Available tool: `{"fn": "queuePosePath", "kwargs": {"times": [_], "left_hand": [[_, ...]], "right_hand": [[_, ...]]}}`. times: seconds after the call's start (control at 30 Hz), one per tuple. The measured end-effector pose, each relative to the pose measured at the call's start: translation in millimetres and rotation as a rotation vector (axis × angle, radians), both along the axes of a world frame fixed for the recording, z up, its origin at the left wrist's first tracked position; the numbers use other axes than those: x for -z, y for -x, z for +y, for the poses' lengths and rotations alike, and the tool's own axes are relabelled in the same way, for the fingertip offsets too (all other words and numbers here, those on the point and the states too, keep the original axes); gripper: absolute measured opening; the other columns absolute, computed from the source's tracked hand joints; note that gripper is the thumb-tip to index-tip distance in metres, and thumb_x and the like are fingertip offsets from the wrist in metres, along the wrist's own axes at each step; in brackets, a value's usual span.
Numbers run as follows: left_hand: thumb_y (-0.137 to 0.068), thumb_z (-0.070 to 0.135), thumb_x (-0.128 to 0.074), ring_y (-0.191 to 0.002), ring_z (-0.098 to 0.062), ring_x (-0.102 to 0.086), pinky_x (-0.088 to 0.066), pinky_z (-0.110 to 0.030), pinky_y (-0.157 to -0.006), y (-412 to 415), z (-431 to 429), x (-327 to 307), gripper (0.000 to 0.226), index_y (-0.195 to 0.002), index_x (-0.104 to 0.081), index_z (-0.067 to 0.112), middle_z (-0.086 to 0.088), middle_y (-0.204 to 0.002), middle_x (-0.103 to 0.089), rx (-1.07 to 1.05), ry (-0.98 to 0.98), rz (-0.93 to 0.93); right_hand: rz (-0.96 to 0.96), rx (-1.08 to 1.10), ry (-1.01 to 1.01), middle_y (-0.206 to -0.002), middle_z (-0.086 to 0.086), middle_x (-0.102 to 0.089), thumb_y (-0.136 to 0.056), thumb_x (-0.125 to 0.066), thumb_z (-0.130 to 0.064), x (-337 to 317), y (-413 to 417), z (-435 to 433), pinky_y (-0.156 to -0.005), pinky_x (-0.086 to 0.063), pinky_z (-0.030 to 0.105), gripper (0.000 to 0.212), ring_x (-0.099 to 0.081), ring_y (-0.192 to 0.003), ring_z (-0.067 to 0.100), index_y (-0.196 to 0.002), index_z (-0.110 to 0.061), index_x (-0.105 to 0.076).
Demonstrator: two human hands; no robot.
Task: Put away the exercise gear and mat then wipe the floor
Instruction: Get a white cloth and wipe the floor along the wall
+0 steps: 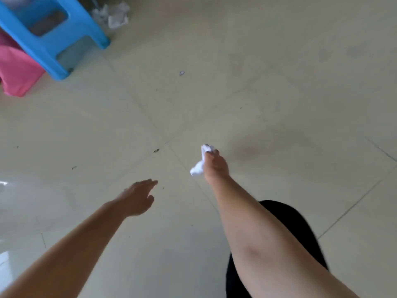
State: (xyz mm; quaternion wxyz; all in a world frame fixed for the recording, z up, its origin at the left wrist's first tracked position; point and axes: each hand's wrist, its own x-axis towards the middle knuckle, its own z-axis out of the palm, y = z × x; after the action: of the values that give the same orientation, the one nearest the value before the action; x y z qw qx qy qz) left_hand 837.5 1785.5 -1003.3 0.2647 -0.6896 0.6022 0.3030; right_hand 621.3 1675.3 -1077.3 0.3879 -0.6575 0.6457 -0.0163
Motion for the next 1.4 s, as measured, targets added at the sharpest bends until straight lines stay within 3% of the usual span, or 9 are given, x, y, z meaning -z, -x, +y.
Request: {"fn": "queuePosePath", "kwargs": {"times": [0.1, 0.2, 0.43, 0.6, 0.73, 0.9, 1.1, 1.23, 1.4], "left_hand": [[-0.1, 0.028, -0.039, -0.149, -0.015, -0.019, -0.022, -0.033, -0.12, 20.8, -72.4, -54.8, 0.058, -0.155, -0.021, 0.025, 0.002, -0.163, -0.019, 0.143, 0.063, -0.088], [-0.1, 0.029, -0.041, -0.148, -0.016, -0.021, -0.022, -0.033, -0.119, 41.1, -137.9, -85.2, 0.058, -0.154, -0.023, 0.025, 0.001, -0.162, -0.02, 0.245, 0.138, -0.122], [-0.101, 0.028, -0.04, -0.148, -0.019, -0.024, -0.023, -0.035, -0.119, 94.1, -228.5, -26.6, 0.055, -0.153, -0.024, 0.026, 0.001, -0.163, -0.018, 0.416, 0.136, -0.069], [-0.1, 0.022, -0.035, -0.15, -0.02, -0.013, -0.022, -0.04, -0.12, 145.7, -258.5, 58.6, 0.058, -0.155, -0.017, 0.03, 0.004, -0.165, 0.003, 0.474, 0.045, -0.004], [-0.096, 0.013, -0.035, -0.151, -0.022, -0.003, -0.025, -0.045, -0.118, 186.5, -279.7, 100.3, 0.066, -0.156, -0.009, 0.028, 0.001, -0.164, 0.011, 0.502, 0.118, 0.045], [-0.094, 0.01, -0.039, -0.152, -0.024, 0.003, -0.029, -0.045, -0.114, 214.8, -335.1, 122.9, 0.075, -0.156, 0.0, 0.024, 0.0, -0.163, 0.016, 0.451, 0.242, 0.035], [-0.093, 0.015, -0.042, -0.151, -0.023, 0.008, -0.03, -0.052, -0.114, 238.2, -376.6, 139.9, 0.079, -0.155, 0.002, 0.035, 0.007, -0.163, 0.018, 0.489, 0.139, 0.062], [-0.094, 0.015, -0.039, -0.15, -0.023, 0.016, -0.026, -0.057, -0.115, 240.2, -388.6, 135.4, 0.08, -0.154, 0.008, 0.035, 0.008, -0.16, 0.026, 0.503, -0.065, 0.095], [-0.092, 0.01, -0.036, -0.148, -0.024, 0.023, -0.026, -0.058, -0.115, 238.5, -403.5, 127.8, 0.083, -0.153, 0.013, 0.036, 0.008, -0.157, 0.033, 0.507, -0.167, 0.099]], "right_hand": [[-0.135, 0.018, 0.089, -0.123, 0.011, -0.056, -0.088, -0.067, -0.039, -30.2, 3.8, -20.8, -0.091, -0.047, 0.037, 0.054, -0.062, -0.108, 0.032, -0.135, -0.023, -0.045], [0.05, -0.138, 0.273, -0.127, 0.011, -0.054, -0.098, -0.05, -0.02, -30.3, 5.6, -30.3, -0.091, -0.047, 0.04, 0.051, -0.059, -0.112, 0.033, -0.147, -0.022, -0.036], [0.157, -0.554, 0.452, -0.138, 0.002, -0.056, -0.087, -0.043, -0.021, 70.0, 60.0, -31.7, -0.101, -0.044, 0.043, 0.04, -0.056, -0.116, 0.029, -0.114, -0.015, -0.072], [0.438, 0.192, 0.412, -0.135, 0.023, -0.057, -0.081, -0.056, -0.006, 127.3, 224.3, -69.9, -0.106, -0.043, 0.051, 0.039, -0.057, -0.118, 0.047, -0.119, -0.007, -0.067], [0.519, 0.675, 0.123, -0.157, 0.03, -0.023, -0.087, -0.053, -0.005, 121.2, 287.2, -116.4, -0.12, -0.011, 0.056, 0.056, -0.03, -0.137, 0.054, -0.142, 0.002, -0.045], [0.356, 0.244, 0.508, -0.158, 0.023, -0.029, -0.091, -0.053, -0.01, 139.2, 187.0, -108.7, -0.114, -0.027, 0.06, 0.049, -0.029, -0.14, 0.053, -0.14, -0.01, -0.053], [0.261, -0.11, 0.341, -0.167, 0.002, -0.008, -0.102, -0.032, -0.04, 120.7, 171.2, -102.4, -0.123, -0.011, 0.053, 0.053, -0.012, -0.152, 0.035, -0.153, -0.028, -0.033], [0.327, 0.145, 0.052, -0.165, 0.006, -0.014, -0.093, -0.034, -0.055, 100.9, 230.8, -105.9, -0.114, -0.029, 0.059, 0.066, -0.029, -0.145, 0.043, -0.153, -0.028, -0.033], [0.363, 0.397, -0.28, -0.165, 0.007, 0.017, -0.099, -0.025, -0.062, 73.1, 281.2, -131.9, -0.121, -0.004, 0.052, 0.075, 0.001, -0.151, 0.042, -0.159, -0.025, 0.001]]}}
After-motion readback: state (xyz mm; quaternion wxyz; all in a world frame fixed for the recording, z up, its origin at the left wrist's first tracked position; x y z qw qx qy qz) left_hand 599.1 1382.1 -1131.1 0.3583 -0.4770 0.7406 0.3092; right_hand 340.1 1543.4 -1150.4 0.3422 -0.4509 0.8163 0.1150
